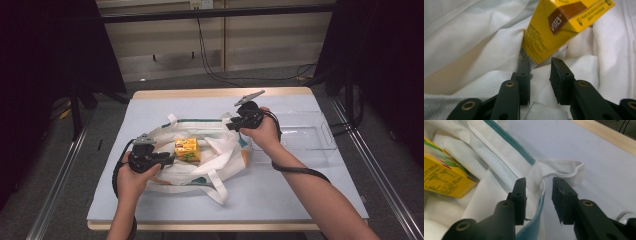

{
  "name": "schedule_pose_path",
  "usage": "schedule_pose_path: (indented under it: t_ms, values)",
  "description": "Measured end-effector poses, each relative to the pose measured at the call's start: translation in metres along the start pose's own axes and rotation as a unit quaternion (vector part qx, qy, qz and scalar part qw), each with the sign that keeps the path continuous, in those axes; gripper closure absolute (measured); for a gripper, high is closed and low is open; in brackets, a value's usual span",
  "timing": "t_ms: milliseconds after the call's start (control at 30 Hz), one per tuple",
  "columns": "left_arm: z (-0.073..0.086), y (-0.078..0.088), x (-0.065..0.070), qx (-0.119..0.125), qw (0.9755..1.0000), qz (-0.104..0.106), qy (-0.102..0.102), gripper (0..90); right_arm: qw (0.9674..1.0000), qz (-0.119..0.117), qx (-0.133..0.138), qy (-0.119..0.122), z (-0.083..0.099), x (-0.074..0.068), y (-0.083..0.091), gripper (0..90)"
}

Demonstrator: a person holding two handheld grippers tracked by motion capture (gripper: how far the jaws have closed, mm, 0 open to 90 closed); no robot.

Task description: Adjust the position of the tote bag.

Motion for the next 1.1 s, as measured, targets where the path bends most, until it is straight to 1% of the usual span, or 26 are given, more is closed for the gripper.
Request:
schedule_pose_path:
  t_ms: [33,67,100,133,167,200,233,267,300,333,367,400,433,467,533,567,633,700,733,833,867,900,933,1033,1067,1100]
  values:
    - [-0.002,0.001,0.0,0.005,1.0,-0.002,0.003,64.6,1.0,0.0,0.001,0.0,-0.001,-0.001,0.002,60.6]
    - [-0.004,0.002,-0.001,0.01,0.9999,-0.005,0.008,61.1,1.0,-0.004,0.005,0.006,-0.002,-0.001,0.004,58.9]
    - [-0.005,0.003,-0.002,0.012,0.9999,-0.007,0.01,56.6,0.9999,-0.002,0.007,0.006,-0.002,-0.001,0.006,55.9]
    - [-0.006,0.004,-0.002,0.008,0.9999,-0.007,0.007,55.5,0.9999,-0.004,0.012,0.011,-0.004,-0.001,0.009,53.2]
    - [-0.008,0.005,-0.002,0.01,0.9998,-0.011,0.01,54.5,0.9998,-0.006,0.014,0.011,-0.005,-0.002,0.011,51.1]
    - [-0.009,0.005,-0.002,0.014,0.9997,-0.014,0.013,52.1,0.9997,-0.007,0.017,0.017,-0.006,-0.003,0.014,48.6]
    - [-0.009,0.006,-0.001,0.011,0.9998,-0.009,0.012,50.1,0.9995,-0.009,0.021,0.021,-0.006,-0.004,0.016,47.5]
    - [-0.011,0.007,0.0,0.015,0.9997,-0.004,0.019,47.2,0.9994,-0.009,0.022,0.026,-0.007,-0.005,0.018,46.4]
    - [-0.013,0.007,-0.001,0.02,0.9995,-0.014,0.02,45.4,0.9993,-0.01,0.023,0.027,-0.008,-0.006,0.02,44.5]
    - [-0.014,0.007,-0.001,0.017,0.9995,-0.019,0.02,42.7,0.9992,-0.011,0.024,0.028,-0.009,-0.007,0.023,43.1]
    - [-0.015,0.007,-0.001,0.014,0.9996,-0.019,0.017,41.2,0.999,-0.014,0.027,0.032,-0.01,-0.008,0.025,42.8]
    - [-0.016,0.008,-0.001,0.018,0.9994,-0.022,0.02,39.9,0.9989,-0.014,0.028,0.033,-0.011,-0.008,0.027,41.7]
    - [-0.018,0.009,-0.002,0.02,0.9993,-0.024,0.019,37.7,0.9988,-0.013,0.031,0.037,-0.012,-0.009,0.029,40.2]
    - [-0.019,0.011,-0.002,0.019,0.9992,-0.03,0.018,35.6,0.9987,-0.011,0.031,0.038,-0.013,-0.01,0.032,39.7]
    - [-0.022,0.014,-0.003,0.019,0.999,-0.038,0.014,31.6,0.9982,-0.014,0.035,0.046,-0.016,-0.012,0.036,37.7]
    - [-0.023,0.015,-0.003,0.02,0.9989,-0.041,0.012,30.2,0.998,-0.018,0.037,0.048,-0.018,-0.014,0.038,36.2]
    - [-0.024,0.017,-0.004,0.015,0.9987,-0.049,0.007,28.1,0.998,-0.022,0.035,0.049,-0.02,-0.015,0.041,34.3]
    - [-0.025,0.018,-0.004,0.019,0.9985,-0.051,0.012,25.5,0.9977,-0.024,0.036,0.053,-0.022,-0.018,0.044,33.1]
    - [-0.025,0.019,-0.004,0.012,0.9986,-0.051,0.009,24.8,0.9975,-0.024,0.038,0.055,-0.023,-0.019,0.045,32.2]
    - [-0.026,0.019,-0.004,0.014,0.9983,-0.056,0.013,20.6,0.9969,-0.027,0.042,0.062,-0.027,-0.024,0.048,30.2]
    - [-0.027,0.018,-0.003,0.017,0.9983,-0.054,0.015,19.4,0.9968,-0.028,0.04,0.063,-0.027,-0.026,0.049,29.8]
    - [-0.027,0.018,-0.003,0.014,0.9984,-0.054,0.014,18.3,0.9964,-0.032,0.042,0.066,-0.029,-0.029,0.05,29.4]
    - [-0.027,0.018,-0.004,0.009,0.9981,-0.06,0.01,18.0,0.9964,-0.031,0.042,0.067,-0.029,-0.03,0.05,28.8]
    - [-0.027,0.018,-0.004,0.014,0.9981,-0.06,0.011,16.5,0.9957,-0.043,0.039,0.072,-0.029,-0.038,0.049,27.7]
    - [-0.027,0.017,-0.004,0.016,0.9981,-0.058,0.013,16.0,0.9951,-0.048,0.039,0.078,-0.029,-0.041,0.049,27.4]
    - [-0.027,0.017,-0.004,0.015,0.9982,-0.056,0.013,15.7,0.9949,-0.05,0.04,0.078,-0.029,-0.043,0.049,27.1]
Point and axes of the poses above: each handheld gripper's, and its own axes: y roughly backward along the jaws, z roughly out of its underside, x roughly to its right, the point moved 10 cm from there along -y, roughly forward along the jaws, and after that the axes turned 11 degrees about z, right-handed, at the moved point
